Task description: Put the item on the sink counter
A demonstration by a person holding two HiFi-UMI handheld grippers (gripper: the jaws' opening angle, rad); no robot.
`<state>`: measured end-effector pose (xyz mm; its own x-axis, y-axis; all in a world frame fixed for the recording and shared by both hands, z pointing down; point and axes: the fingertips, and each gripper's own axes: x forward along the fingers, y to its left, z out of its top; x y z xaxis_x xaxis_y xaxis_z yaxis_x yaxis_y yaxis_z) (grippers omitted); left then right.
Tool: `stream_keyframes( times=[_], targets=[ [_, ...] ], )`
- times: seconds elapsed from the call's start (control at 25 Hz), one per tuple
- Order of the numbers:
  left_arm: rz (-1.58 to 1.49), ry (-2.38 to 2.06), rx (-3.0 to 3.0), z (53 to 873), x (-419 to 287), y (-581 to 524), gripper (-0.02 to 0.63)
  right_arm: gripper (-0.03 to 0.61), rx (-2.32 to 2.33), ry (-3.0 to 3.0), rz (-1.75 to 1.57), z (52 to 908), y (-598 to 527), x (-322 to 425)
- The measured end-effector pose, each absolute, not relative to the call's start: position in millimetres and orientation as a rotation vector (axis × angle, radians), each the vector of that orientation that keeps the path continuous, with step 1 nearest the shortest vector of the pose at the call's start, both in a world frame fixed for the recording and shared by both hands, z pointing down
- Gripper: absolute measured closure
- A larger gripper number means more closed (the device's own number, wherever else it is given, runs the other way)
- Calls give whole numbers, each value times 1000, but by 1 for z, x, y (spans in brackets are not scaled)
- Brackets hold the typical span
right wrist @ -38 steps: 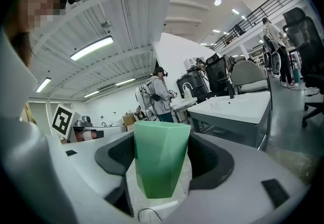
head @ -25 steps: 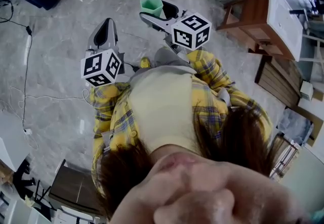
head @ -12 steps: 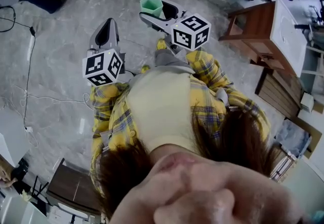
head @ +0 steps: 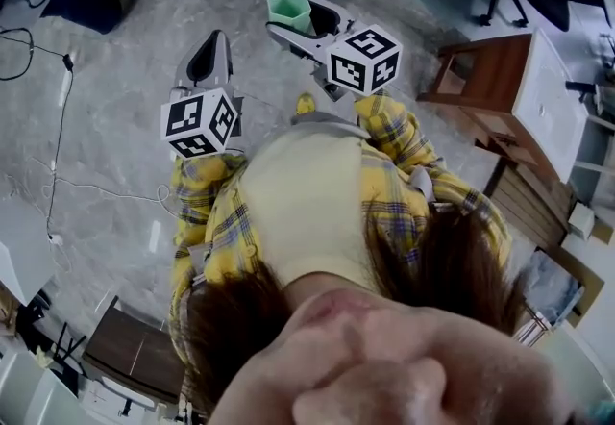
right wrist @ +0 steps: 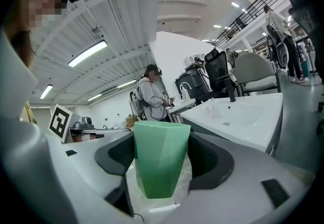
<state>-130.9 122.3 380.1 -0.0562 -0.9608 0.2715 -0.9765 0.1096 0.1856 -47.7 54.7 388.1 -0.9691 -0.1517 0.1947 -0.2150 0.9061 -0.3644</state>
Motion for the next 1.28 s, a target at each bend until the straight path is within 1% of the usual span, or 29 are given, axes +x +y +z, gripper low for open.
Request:
stream_keyframes(
  times=[0.24,0.6,1.0,1.28],
  targets=[
    [37,-2086,1888,380,-133,86,607,268,270,-2911,556,388,19,-47],
    [69,-2062,1915,383,-119,41,607,268,274,-2918,528,390,-27,-42],
    [56,-1995,1952,382,-136,-3,607,268,346,-2899,566,395,-65,-54],
    [80,-1927,1997,391,-159,-51,607,268,441,-2885,602,398,-113,-69]
  ],
)
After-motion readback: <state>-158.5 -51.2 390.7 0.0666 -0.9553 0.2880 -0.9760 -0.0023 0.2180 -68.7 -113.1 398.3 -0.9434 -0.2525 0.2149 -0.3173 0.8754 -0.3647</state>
